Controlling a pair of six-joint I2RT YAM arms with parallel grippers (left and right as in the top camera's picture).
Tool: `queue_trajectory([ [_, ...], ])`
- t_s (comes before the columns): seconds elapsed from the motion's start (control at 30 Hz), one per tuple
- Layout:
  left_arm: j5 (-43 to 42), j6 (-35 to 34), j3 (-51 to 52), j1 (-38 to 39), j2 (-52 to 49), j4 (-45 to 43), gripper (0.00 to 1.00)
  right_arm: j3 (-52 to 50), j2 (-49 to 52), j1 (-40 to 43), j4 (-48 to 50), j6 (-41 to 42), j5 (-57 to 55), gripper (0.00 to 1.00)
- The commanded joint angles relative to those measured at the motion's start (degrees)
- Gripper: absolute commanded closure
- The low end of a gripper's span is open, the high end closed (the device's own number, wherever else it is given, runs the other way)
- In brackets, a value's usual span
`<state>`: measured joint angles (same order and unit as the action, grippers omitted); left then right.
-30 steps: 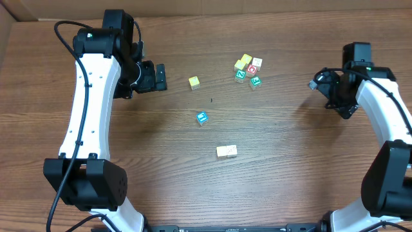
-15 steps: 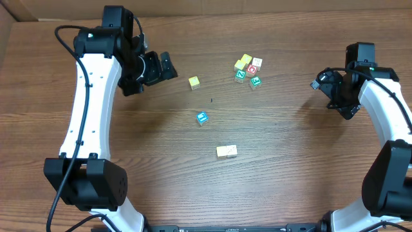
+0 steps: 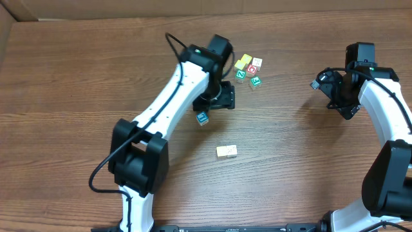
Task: Flip 3 blocks
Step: 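Swing the left gripper over the blue-lettered block and lower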
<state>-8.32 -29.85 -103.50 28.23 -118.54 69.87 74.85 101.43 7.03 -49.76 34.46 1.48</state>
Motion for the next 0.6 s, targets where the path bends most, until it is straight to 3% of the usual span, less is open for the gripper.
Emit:
queue_trajectory([
  [0.0,4.0,-9.2,-0.1,-0.8,0.0,-0.8,0.31,0.5,-0.3,0.0,0.2,-0.4,-0.3,0.00],
  [0.13,8.3,-7.1,0.0,-2.3,0.0,-1.6,0.39,0.5,-0.3,0.0,0.2,-0.4,-0.3,0.00],
  [0.23,9.2,3.5,0.0,-2.4,-0.2,-2.6,0.41,0.5,-0.3,0.0,0.2,-0.4,-0.3,0.00],
  [0.3,10.9,11.3,0.0,-2.5,-0.2,-2.2,0.34,0.5,-0.3,0.0,0.2,-0.4,-0.3,0.00],
  [0.4,12.9,16.7,0.0,-2.7,-0.2,-0.7,0.34,0.5,-0.3,0.0,0.1,-0.4,-0.3,0.00],
  [0.47,12.9,20.5,0.0,-3.0,-0.2,-0.2,0.39,0.5,-0.3,0.0,0.2,-0.4,-0.3,0.00],
  [0.57,12.9,27.8,0.0,-3.4,-0.2,0.5,0.54,0.5,-0.3,0.0,0.2,-0.4,-0.3,0.00],
])
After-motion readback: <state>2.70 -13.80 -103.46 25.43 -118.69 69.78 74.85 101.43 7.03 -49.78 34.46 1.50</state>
